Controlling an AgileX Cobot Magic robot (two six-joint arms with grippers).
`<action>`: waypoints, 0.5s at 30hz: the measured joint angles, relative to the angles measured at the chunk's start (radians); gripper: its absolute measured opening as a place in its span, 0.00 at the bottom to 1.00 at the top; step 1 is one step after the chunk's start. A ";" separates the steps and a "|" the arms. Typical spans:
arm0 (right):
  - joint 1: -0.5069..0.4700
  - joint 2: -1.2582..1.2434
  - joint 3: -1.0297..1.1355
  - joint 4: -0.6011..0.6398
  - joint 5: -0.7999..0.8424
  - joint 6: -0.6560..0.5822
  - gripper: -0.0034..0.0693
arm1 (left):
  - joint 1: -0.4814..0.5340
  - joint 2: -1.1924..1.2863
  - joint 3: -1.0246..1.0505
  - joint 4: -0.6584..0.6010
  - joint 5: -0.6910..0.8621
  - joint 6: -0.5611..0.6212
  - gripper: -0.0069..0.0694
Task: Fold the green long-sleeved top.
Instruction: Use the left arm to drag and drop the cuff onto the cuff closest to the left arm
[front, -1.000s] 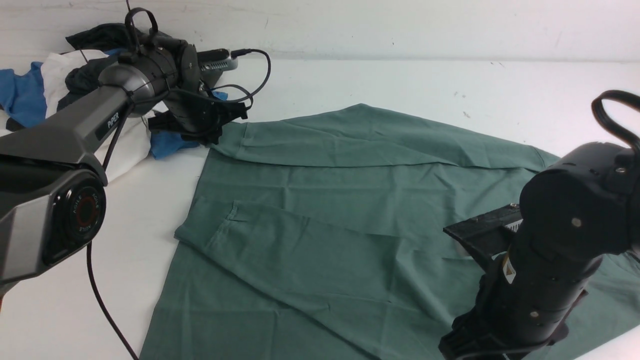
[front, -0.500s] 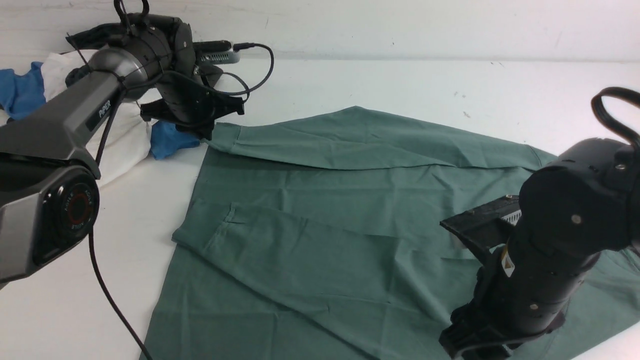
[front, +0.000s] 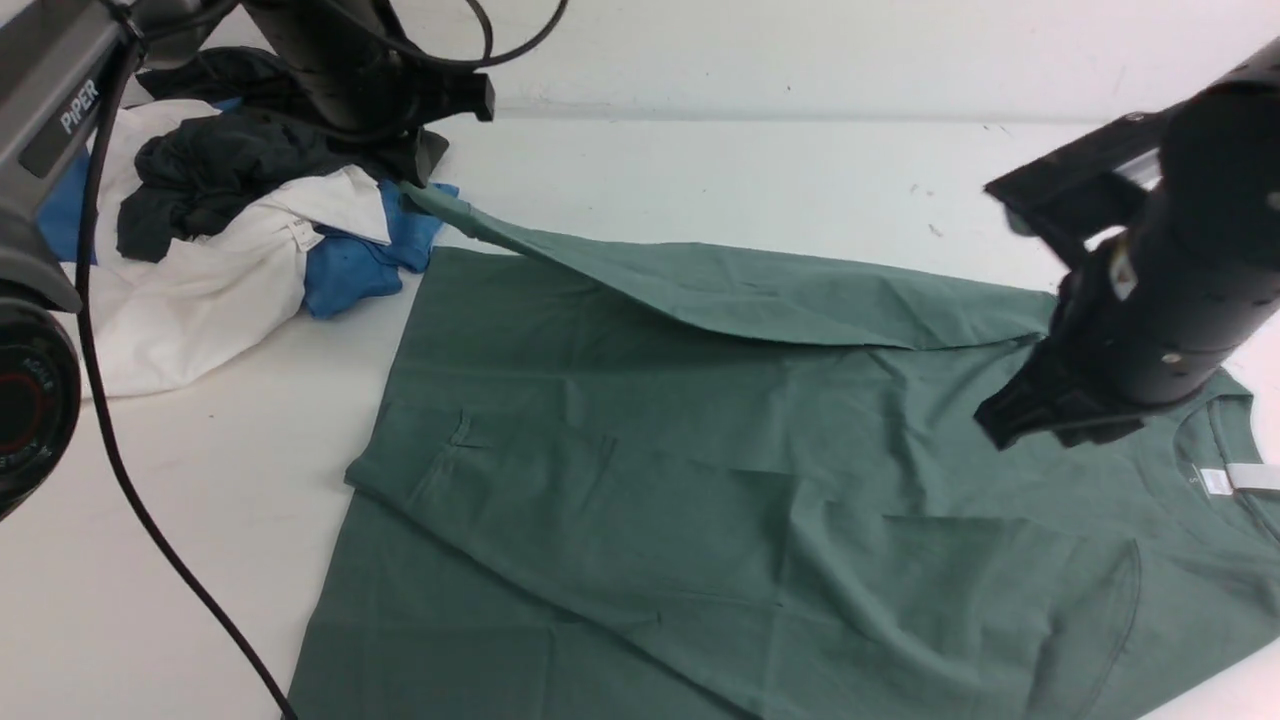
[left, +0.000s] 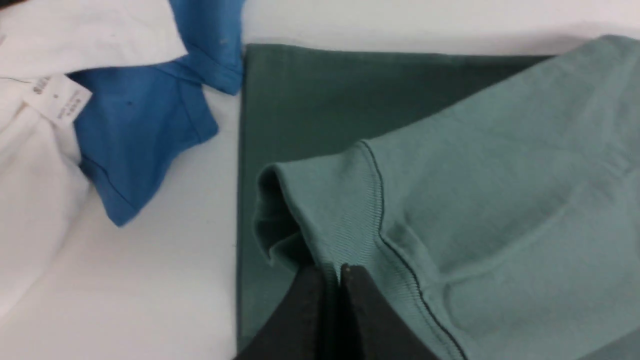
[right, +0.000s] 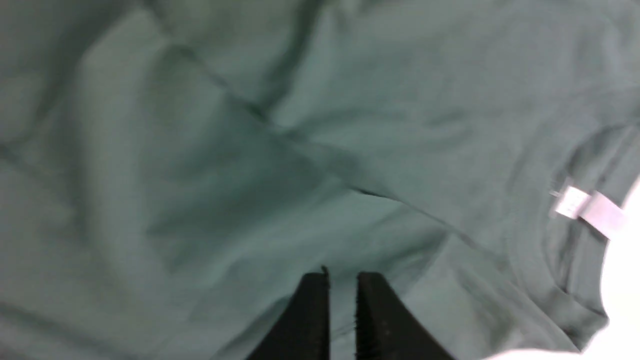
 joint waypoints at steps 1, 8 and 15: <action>-0.048 -0.008 0.000 0.006 0.000 0.000 0.07 | -0.023 -0.035 0.043 0.013 0.000 -0.002 0.11; -0.232 -0.052 0.000 0.087 0.026 -0.063 0.03 | -0.079 -0.213 0.363 0.120 -0.001 -0.083 0.11; -0.257 -0.060 0.001 0.214 0.005 -0.120 0.03 | -0.095 -0.340 0.613 0.152 -0.002 -0.143 0.11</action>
